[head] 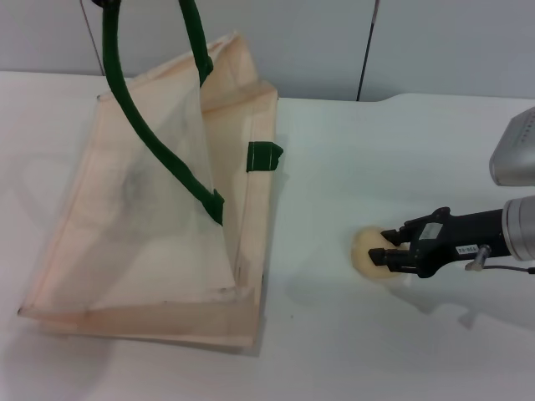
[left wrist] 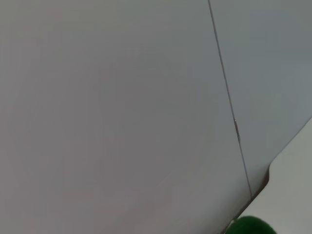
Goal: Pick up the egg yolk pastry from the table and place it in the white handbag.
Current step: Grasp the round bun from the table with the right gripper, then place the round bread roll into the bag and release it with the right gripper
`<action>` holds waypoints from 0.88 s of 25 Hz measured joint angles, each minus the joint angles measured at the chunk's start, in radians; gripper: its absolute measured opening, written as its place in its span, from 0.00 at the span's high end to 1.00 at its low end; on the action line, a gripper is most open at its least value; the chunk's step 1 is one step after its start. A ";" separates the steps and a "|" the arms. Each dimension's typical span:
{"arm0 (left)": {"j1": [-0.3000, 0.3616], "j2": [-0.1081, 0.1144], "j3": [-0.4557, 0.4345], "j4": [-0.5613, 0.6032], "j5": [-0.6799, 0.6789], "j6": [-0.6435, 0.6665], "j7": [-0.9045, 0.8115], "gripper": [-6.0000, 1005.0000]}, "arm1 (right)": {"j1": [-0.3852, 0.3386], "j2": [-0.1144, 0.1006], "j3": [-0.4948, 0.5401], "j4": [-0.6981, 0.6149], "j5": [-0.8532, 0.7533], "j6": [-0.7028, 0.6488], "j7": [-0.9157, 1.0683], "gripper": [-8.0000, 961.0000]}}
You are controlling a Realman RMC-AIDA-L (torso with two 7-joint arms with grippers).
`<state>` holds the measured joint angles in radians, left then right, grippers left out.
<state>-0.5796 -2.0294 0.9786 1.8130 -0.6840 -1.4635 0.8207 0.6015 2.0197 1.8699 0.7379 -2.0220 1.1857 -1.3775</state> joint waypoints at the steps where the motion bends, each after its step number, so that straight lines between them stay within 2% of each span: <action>1: 0.000 0.000 0.000 0.003 0.000 0.000 0.000 0.84 | 0.000 0.000 0.000 0.000 0.000 0.000 0.000 0.59; 7: 0.002 0.000 -0.007 0.009 0.000 -0.002 0.000 0.84 | -0.006 0.001 0.006 0.036 -0.002 0.012 0.005 0.64; 13: 0.000 0.000 -0.028 0.010 0.000 -0.017 0.004 0.83 | -0.035 0.001 0.036 0.173 0.016 0.042 0.018 0.65; 17: -0.002 0.000 -0.028 0.018 -0.001 -0.017 0.005 0.83 | -0.046 0.002 0.051 0.248 0.100 0.065 0.003 0.66; 22: -0.006 0.000 -0.024 0.022 -0.007 -0.017 0.007 0.83 | -0.036 0.002 0.026 0.258 0.199 0.067 -0.032 0.69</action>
<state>-0.5854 -2.0294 0.9543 1.8354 -0.6909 -1.4800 0.8272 0.5659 2.0216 1.8957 0.9956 -1.8229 1.2527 -1.4095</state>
